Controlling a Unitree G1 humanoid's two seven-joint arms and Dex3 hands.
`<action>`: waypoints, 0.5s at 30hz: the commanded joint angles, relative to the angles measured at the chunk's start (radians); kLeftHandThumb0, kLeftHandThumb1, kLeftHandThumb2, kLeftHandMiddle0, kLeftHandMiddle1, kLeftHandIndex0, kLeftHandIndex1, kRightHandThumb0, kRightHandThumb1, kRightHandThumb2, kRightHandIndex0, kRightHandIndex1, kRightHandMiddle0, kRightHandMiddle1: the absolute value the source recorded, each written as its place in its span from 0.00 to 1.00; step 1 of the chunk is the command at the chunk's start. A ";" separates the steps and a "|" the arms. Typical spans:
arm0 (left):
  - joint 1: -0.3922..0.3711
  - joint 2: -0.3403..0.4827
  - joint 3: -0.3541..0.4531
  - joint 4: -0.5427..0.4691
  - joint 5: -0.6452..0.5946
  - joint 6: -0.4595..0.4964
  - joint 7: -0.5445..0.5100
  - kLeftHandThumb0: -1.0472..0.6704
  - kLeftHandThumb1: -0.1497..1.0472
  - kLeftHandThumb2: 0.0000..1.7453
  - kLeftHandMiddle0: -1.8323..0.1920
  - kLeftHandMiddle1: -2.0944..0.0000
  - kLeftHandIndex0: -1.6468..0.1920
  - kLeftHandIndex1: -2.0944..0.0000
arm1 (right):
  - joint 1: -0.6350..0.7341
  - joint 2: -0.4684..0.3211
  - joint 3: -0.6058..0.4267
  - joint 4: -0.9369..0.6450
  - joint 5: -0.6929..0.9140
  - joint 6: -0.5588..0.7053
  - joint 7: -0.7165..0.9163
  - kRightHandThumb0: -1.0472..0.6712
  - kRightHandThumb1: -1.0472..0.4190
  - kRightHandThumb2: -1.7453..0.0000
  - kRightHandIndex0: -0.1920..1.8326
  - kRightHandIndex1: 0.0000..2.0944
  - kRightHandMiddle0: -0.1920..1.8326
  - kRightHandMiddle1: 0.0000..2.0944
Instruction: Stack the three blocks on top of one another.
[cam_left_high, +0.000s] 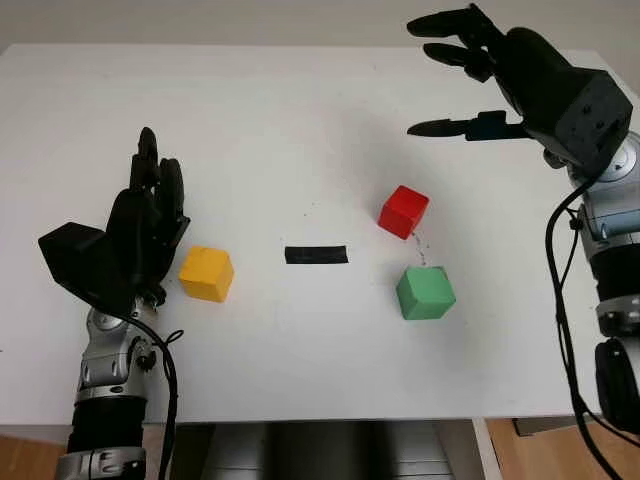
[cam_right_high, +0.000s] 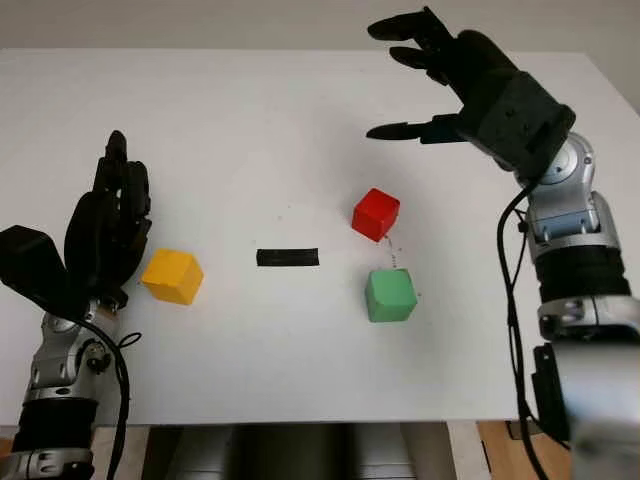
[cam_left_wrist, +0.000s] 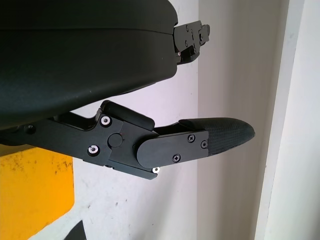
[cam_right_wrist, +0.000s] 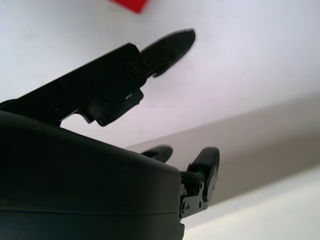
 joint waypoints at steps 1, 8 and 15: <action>-0.006 0.000 -0.004 -0.004 0.004 -0.006 -0.001 0.18 1.00 0.32 1.00 0.98 0.99 0.98 | -0.046 -0.041 0.050 0.016 -0.056 -0.051 0.014 0.32 0.22 0.97 0.30 0.08 0.24 0.21; -0.006 0.005 -0.012 -0.007 0.014 -0.003 0.000 0.18 1.00 0.33 1.00 0.98 0.99 0.97 | -0.087 -0.091 0.182 0.046 -0.233 -0.235 -0.005 0.36 0.22 0.97 0.31 0.04 0.30 0.09; -0.014 0.010 -0.022 0.000 0.026 0.005 -0.001 0.18 1.00 0.33 1.00 0.98 0.99 0.97 | -0.116 -0.144 0.249 0.038 -0.370 -0.368 -0.081 0.33 0.22 0.97 0.33 0.04 0.33 0.07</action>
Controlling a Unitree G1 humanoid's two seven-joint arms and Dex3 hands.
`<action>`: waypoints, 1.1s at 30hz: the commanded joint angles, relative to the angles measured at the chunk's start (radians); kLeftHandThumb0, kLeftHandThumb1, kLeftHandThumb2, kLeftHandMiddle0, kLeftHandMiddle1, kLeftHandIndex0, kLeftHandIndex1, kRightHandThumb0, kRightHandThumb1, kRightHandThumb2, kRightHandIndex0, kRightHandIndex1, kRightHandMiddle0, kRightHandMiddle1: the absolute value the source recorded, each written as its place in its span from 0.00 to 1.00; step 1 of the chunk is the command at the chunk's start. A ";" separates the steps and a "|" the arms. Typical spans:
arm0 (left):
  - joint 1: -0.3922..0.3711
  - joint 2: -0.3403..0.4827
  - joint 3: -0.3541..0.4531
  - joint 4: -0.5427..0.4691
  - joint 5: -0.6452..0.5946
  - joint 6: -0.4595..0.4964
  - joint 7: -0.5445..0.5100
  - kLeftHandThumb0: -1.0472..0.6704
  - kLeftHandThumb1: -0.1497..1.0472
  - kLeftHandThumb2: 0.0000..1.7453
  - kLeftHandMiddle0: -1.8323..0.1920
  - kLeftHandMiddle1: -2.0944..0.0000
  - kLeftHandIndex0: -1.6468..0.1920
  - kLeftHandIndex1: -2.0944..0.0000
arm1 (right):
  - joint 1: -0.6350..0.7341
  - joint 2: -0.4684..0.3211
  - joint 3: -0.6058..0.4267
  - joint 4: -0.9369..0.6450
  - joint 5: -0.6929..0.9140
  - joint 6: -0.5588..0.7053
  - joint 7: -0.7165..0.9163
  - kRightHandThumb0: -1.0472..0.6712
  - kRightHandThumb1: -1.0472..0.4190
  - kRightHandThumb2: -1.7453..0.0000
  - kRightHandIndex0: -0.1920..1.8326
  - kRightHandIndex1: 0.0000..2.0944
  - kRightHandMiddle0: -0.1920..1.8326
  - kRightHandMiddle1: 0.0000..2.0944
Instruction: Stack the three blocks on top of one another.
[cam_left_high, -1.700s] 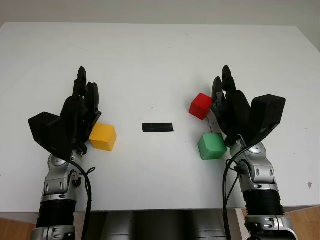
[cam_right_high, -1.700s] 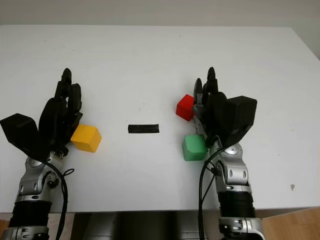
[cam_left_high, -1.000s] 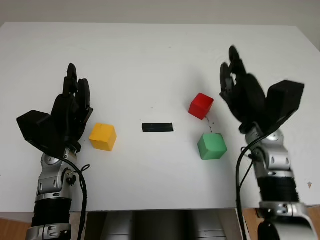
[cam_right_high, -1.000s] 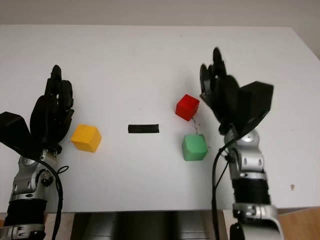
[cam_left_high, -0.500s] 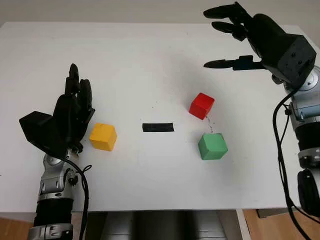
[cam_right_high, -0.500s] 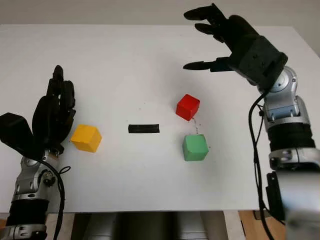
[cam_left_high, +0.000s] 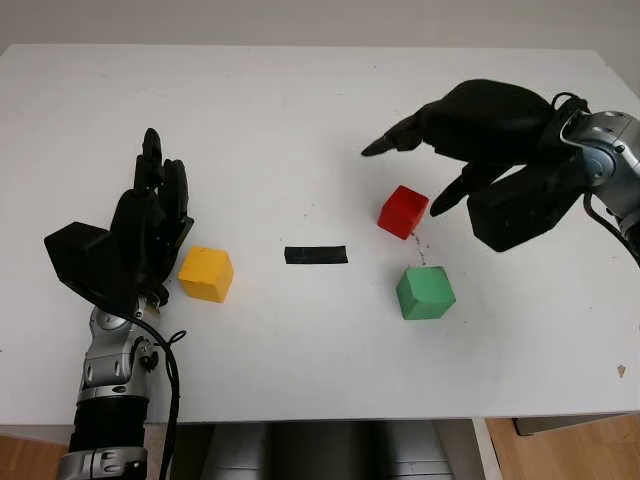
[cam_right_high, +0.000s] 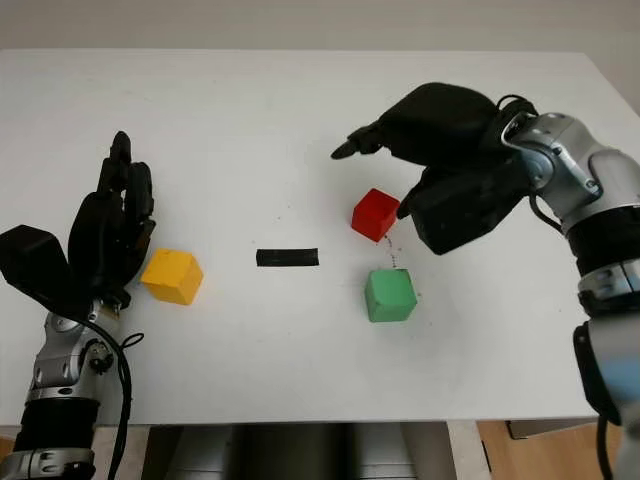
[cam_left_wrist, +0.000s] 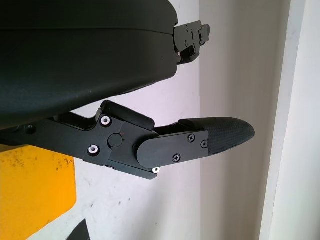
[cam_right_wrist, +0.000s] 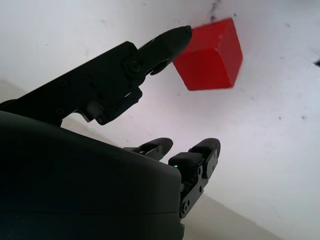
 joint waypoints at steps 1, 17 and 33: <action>-0.016 0.008 -0.013 0.003 0.014 0.004 -0.004 0.18 1.00 0.33 1.00 0.98 0.99 0.97 | -0.036 -0.034 0.014 0.000 -0.026 -0.024 -0.016 0.33 0.22 0.97 0.33 0.04 0.34 0.07; -0.017 0.004 -0.026 0.000 0.020 0.027 -0.004 0.18 1.00 0.35 1.00 1.00 1.00 1.00 | -0.028 -0.012 0.087 0.067 -0.142 -0.011 -0.176 0.34 0.19 0.97 0.22 0.00 0.37 0.05; 0.007 0.005 -0.015 -0.017 0.009 0.025 -0.013 0.18 1.00 0.36 1.00 0.99 1.00 1.00 | -0.031 0.053 0.126 0.203 -0.144 0.015 -0.264 0.37 0.17 0.97 0.21 0.02 0.39 0.04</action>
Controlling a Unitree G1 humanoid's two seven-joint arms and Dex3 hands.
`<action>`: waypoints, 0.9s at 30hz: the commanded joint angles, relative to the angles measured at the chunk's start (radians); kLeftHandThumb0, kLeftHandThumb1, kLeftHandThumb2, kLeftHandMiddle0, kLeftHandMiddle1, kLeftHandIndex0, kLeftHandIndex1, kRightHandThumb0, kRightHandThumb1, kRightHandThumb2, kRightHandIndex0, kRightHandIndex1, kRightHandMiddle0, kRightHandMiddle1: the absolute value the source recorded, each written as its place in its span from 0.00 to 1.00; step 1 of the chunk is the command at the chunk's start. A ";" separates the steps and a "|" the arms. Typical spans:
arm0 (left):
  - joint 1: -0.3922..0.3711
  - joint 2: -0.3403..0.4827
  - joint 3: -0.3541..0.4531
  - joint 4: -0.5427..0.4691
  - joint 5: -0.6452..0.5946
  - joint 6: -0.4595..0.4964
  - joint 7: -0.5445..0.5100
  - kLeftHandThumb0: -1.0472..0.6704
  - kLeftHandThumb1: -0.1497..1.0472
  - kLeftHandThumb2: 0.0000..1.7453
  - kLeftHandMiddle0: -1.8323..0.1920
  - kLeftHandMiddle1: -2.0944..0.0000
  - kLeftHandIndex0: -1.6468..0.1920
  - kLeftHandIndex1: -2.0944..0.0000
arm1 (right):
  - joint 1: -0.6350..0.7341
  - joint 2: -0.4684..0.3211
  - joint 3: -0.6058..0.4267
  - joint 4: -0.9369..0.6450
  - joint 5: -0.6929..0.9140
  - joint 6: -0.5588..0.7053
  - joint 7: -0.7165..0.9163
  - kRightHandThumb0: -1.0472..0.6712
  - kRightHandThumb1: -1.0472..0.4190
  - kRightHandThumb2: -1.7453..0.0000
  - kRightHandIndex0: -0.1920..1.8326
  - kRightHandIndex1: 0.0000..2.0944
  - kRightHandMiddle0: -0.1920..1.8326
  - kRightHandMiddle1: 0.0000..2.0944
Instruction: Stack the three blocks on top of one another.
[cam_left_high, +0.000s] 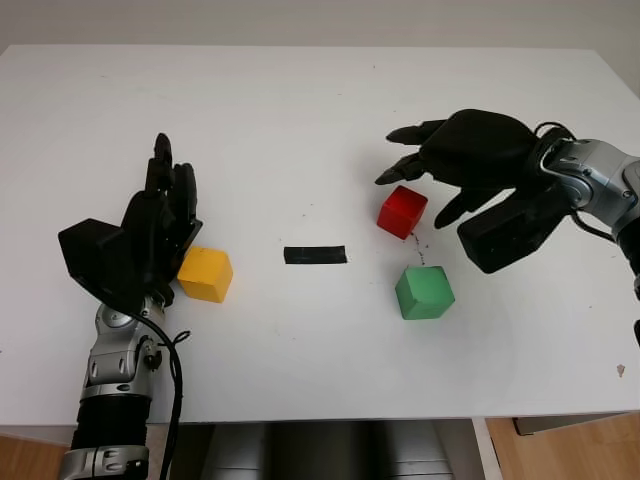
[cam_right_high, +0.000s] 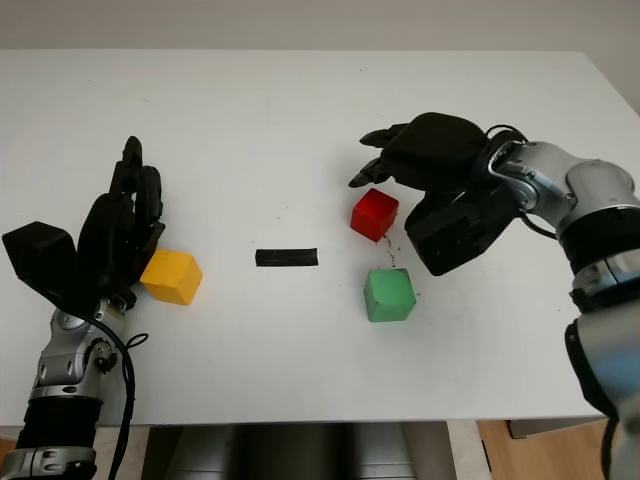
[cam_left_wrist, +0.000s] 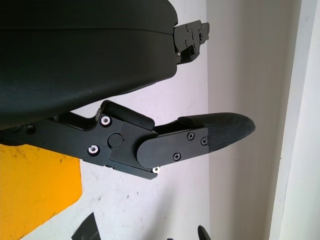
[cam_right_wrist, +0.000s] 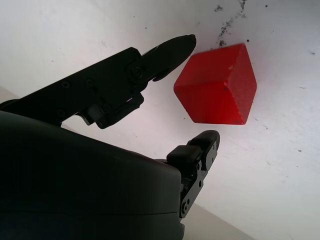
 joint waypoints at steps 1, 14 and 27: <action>0.012 0.004 0.002 -0.020 -0.002 -0.004 -0.005 0.18 1.00 0.35 1.00 0.99 1.00 1.00 | -0.005 0.009 0.011 0.015 0.003 -0.006 -0.026 0.37 0.18 0.97 0.21 0.02 0.39 0.04; 0.018 0.003 -0.002 -0.024 0.005 -0.001 -0.007 0.18 1.00 0.35 1.00 0.99 1.00 0.98 | 0.001 0.020 0.032 0.063 0.026 -0.039 -0.076 0.38 0.17 0.97 0.22 0.03 0.42 0.05; 0.023 0.003 -0.004 -0.034 0.005 0.012 -0.007 0.17 1.00 0.34 1.00 1.00 1.00 0.99 | -0.009 0.017 0.063 0.107 -0.010 -0.065 -0.214 0.41 0.11 0.97 0.24 0.03 0.45 0.35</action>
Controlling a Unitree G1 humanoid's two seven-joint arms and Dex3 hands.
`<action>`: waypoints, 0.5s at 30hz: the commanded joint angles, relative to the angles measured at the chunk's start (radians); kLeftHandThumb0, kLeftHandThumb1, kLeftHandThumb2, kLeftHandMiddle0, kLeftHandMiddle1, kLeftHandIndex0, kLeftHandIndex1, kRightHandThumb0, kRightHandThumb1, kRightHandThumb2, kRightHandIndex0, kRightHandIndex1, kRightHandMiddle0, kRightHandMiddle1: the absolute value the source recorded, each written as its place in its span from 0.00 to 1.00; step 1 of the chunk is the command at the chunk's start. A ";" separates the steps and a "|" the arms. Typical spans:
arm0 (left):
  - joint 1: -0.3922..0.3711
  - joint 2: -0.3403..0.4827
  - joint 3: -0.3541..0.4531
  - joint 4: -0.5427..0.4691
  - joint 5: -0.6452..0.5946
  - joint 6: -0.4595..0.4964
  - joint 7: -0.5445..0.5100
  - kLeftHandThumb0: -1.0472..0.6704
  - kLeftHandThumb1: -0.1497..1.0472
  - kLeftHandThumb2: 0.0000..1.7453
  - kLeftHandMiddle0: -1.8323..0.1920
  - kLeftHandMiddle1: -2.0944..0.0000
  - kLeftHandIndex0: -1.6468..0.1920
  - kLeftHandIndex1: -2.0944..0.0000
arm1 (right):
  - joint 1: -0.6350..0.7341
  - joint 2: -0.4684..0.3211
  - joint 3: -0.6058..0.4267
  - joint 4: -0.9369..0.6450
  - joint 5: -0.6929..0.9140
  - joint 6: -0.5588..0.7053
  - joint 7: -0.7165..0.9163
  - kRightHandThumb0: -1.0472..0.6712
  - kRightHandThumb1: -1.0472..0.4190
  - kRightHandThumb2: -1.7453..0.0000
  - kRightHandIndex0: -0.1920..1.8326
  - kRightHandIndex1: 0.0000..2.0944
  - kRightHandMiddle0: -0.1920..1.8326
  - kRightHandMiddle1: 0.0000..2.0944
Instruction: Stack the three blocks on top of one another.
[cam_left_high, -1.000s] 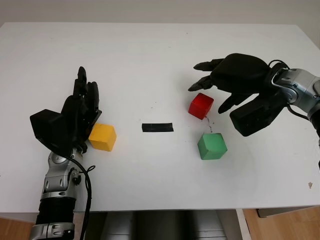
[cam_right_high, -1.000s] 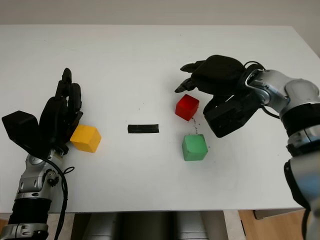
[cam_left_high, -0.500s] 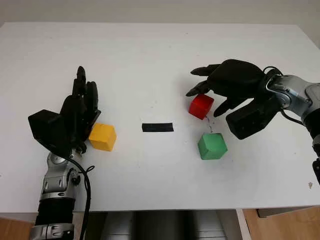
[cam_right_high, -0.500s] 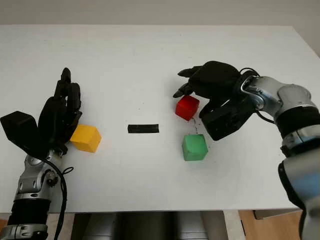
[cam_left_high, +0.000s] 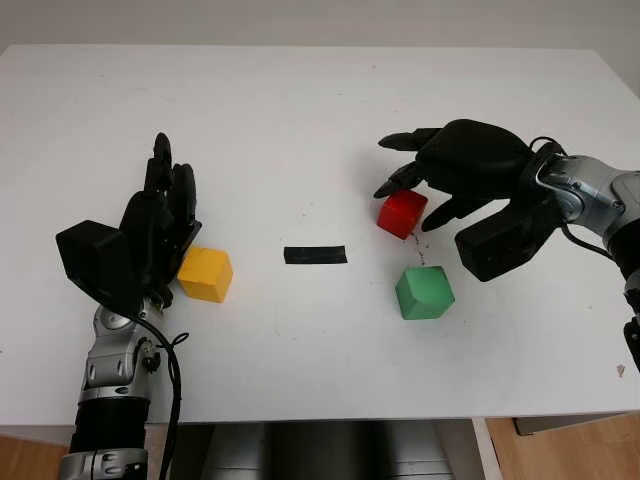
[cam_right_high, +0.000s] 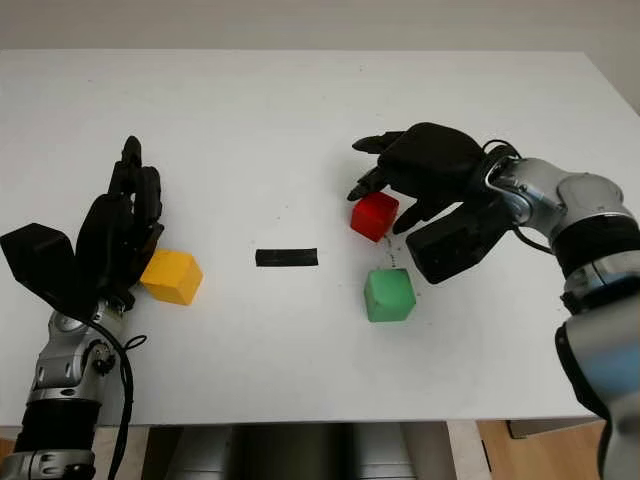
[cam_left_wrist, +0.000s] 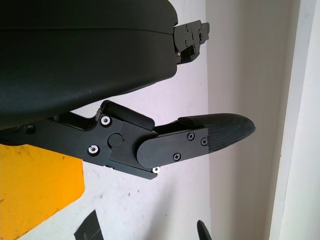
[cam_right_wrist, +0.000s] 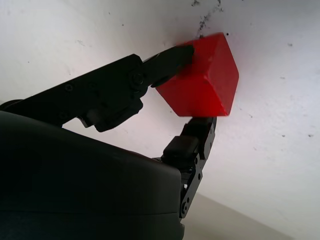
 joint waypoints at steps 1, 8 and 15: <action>0.013 0.004 -0.004 -0.015 0.003 0.003 -0.003 0.17 1.00 0.34 1.00 1.00 1.00 0.99 | -0.013 0.000 0.013 0.012 -0.014 -0.008 -0.033 0.42 0.10 0.97 0.25 0.03 0.41 0.45; 0.012 -0.002 -0.006 -0.015 -0.001 0.009 -0.002 0.17 1.00 0.34 1.00 1.00 1.00 0.99 | -0.030 -0.006 0.041 0.017 -0.050 0.012 -0.072 0.41 0.09 0.97 0.26 0.03 0.34 0.58; 0.013 -0.007 -0.005 -0.015 -0.002 0.014 0.002 0.17 1.00 0.34 1.00 1.00 1.00 0.99 | -0.039 -0.003 0.040 0.024 -0.042 0.032 -0.074 0.42 0.11 0.97 0.27 0.03 0.37 0.54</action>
